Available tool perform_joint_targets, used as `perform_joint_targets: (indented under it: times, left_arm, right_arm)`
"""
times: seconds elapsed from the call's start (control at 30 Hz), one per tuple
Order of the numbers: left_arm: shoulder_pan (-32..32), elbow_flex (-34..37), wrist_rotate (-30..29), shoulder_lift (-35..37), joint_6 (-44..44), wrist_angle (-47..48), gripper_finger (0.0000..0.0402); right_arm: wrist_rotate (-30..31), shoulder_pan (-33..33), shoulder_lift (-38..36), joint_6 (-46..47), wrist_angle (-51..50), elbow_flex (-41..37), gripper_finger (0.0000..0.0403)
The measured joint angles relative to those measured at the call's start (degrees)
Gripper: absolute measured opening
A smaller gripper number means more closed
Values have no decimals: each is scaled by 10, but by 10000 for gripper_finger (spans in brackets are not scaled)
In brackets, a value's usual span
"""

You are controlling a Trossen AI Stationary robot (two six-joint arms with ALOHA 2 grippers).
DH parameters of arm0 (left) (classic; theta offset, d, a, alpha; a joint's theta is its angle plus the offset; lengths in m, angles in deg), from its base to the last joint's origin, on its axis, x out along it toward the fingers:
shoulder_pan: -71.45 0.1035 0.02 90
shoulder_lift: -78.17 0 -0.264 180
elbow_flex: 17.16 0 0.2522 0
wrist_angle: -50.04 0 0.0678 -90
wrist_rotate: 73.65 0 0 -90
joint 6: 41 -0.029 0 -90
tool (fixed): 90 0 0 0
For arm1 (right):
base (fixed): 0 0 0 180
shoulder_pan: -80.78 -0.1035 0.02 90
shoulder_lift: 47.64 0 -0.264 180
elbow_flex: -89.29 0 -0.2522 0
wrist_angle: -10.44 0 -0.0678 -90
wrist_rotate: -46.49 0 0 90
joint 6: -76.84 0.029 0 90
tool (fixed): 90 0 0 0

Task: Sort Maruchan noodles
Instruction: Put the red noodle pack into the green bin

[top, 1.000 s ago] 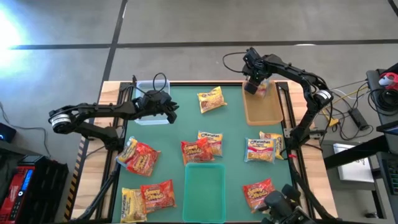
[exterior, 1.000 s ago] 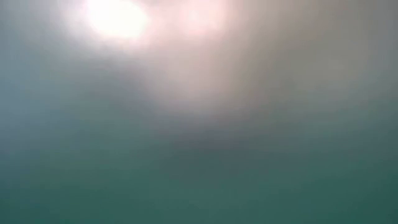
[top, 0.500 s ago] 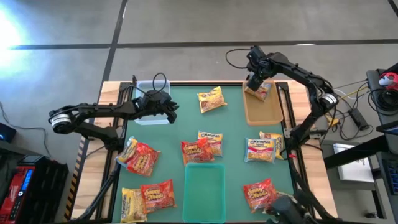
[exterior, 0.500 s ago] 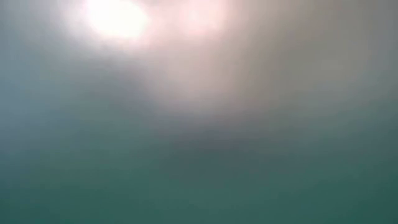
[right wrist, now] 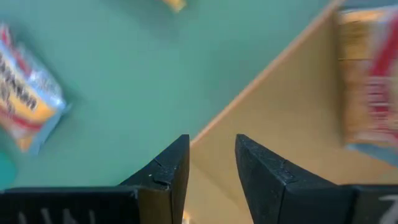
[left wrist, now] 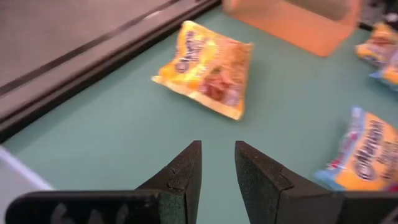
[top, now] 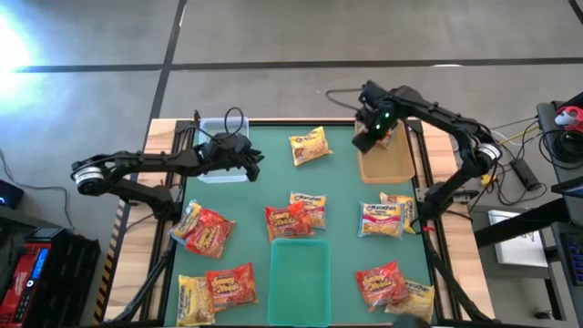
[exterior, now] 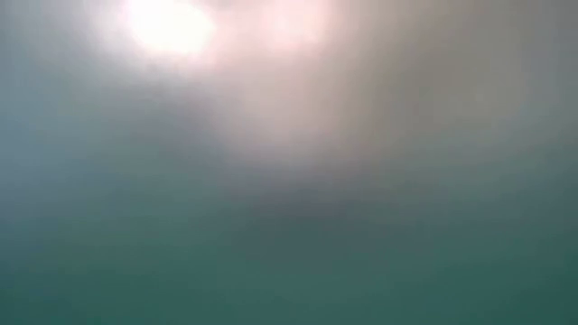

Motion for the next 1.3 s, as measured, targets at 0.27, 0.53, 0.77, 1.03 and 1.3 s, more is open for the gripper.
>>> perform_joint_targets:
  times: [0.27,0.53,0.77,1.03,1.3]
  left_arm:
    - [-23,0,44,0,19,-11,80]
    - [-73,0,43,0,24,-27,80]
    - [-128,0,43,0,35,-38,80]
    - [-195,0,22,-22,91,-36,80]
    - [-270,0,22,-63,138,-35,80]
  right_arm:
    - [0,-139,1,32,-3,-30,114]
    - [4,-260,1,153,-68,-46,112]
    - [27,-355,1,176,-16,-47,122]
    - [101,-414,7,145,254,-58,141]
    - [48,-410,7,165,397,-105,188]
